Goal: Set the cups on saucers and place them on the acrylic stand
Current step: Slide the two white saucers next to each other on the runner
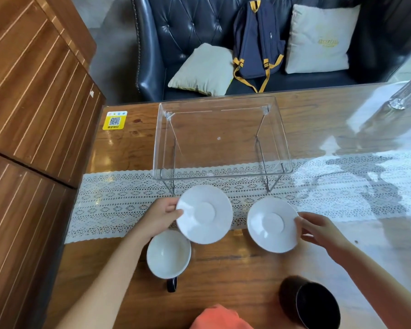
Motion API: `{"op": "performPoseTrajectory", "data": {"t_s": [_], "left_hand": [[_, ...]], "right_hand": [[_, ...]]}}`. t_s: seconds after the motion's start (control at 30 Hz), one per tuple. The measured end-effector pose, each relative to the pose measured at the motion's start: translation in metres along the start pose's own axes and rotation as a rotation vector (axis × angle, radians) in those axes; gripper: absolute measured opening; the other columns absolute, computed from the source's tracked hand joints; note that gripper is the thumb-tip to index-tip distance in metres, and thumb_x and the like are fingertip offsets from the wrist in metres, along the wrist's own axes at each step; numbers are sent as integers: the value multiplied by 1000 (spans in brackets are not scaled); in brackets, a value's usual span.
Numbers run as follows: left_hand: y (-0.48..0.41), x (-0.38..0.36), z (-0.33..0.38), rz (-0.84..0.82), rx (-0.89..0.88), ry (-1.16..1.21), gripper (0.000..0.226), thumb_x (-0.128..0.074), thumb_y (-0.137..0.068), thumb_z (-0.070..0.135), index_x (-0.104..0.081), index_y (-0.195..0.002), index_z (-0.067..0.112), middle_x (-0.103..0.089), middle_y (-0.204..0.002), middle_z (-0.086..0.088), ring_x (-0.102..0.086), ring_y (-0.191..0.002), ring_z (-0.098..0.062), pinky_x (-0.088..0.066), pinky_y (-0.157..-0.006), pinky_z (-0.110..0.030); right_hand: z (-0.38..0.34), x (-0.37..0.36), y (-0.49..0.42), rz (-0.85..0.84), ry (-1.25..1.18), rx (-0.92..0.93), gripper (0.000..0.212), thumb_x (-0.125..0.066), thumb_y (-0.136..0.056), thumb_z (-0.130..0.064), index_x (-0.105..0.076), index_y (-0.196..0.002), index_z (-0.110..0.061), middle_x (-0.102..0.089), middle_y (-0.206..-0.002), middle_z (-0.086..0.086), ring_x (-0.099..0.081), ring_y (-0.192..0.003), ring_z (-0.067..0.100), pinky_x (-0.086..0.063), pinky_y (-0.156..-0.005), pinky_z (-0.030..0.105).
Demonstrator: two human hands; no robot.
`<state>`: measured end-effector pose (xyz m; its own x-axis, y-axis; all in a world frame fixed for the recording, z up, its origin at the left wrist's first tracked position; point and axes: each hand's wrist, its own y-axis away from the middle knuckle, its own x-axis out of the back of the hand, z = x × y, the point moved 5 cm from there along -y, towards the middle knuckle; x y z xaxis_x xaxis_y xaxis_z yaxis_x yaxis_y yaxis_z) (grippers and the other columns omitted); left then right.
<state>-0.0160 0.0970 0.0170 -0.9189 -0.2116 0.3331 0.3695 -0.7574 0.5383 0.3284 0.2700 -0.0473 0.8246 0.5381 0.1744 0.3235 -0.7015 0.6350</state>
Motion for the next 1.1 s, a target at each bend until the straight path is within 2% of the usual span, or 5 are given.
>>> {"op": "performPoseTrajectory", "data": {"t_s": [0.27,0.5,0.73,0.97,1.1], "left_hand": [[-53,-17,-15,12,136,-65,34,-51,-86,-1,-59,-119,5,-65,-116,-16,-59,-101,-23,-46,-85,-34],[-55,-9,-46,60,248,-43,34,-51,-85,-4,-58,-119,-3,-61,-122,-16,-60,-107,-30,-48,-93,-42],[-51,-15,-59,82,285,-110,26,-52,-84,-1,-64,-107,-1,-69,-102,-22,-62,-84,-25,-46,-65,-24],[-50,-14,-71,79,317,-263,20,-55,-80,11,-68,-90,0,-71,-91,-21,-66,-87,-33,-44,-67,-30],[-44,-14,-69,120,296,-310,11,-54,-75,13,-64,-71,8,-64,-72,-12,-58,-67,-26,-38,-60,-29]], "right_hand": [[10,-24,-22,97,-87,-9,16,-54,-92,-11,-69,-96,-8,-47,-71,9,-40,-59,20,-33,-57,27],[20,-33,-33,113,-33,25,17,-55,-91,-12,-72,-96,-11,-53,-65,5,-46,-59,17,-43,-53,26],[12,-30,-38,246,298,210,22,-58,-86,-11,-70,-105,-15,-59,-63,-5,-57,-61,19,-47,-67,31],[13,-38,-30,304,453,294,31,-57,-90,-20,-65,-119,-18,-58,-68,-1,-56,-62,18,-41,-62,30],[15,-43,-27,301,510,283,35,-52,-91,-24,-61,-126,-22,-61,-81,6,-62,-73,22,-38,-61,29]]}}
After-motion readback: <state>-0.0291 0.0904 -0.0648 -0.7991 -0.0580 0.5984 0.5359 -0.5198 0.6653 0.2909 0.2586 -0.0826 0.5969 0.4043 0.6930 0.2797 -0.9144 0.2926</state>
